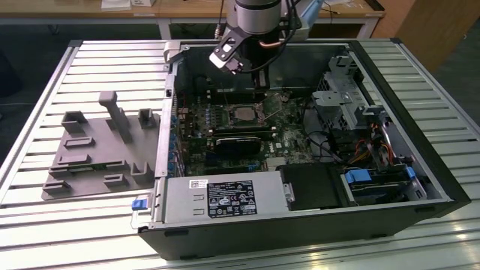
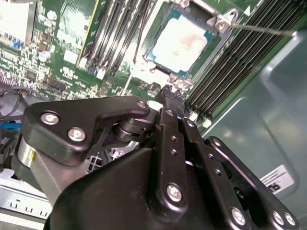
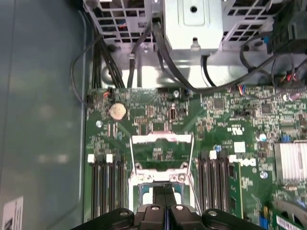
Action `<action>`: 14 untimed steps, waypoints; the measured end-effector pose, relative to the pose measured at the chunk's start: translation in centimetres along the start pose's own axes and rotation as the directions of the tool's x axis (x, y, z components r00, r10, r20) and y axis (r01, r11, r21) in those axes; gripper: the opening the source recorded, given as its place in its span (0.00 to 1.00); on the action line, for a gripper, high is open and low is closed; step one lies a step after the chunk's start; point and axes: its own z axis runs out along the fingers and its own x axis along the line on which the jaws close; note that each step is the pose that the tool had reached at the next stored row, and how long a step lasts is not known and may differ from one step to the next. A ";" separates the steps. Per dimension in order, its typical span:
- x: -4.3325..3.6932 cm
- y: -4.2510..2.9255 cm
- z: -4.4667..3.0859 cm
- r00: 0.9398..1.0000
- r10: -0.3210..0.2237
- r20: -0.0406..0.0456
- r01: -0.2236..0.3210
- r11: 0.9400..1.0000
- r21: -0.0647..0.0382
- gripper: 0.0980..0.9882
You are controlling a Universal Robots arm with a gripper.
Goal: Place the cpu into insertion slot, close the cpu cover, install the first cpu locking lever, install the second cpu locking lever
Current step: 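Close the cpu cover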
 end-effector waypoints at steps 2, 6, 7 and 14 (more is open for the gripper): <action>0.02 0.44 0.05 1.000 0.000 0.000 0.000 1.000 0.001 0.00; 0.07 1.48 0.19 1.000 0.000 0.000 0.000 1.000 0.002 0.00; 0.08 1.80 0.23 1.000 0.000 0.000 0.000 1.000 0.002 0.00; 0.16 3.58 0.45 1.000 0.000 0.000 0.000 1.000 0.004 0.00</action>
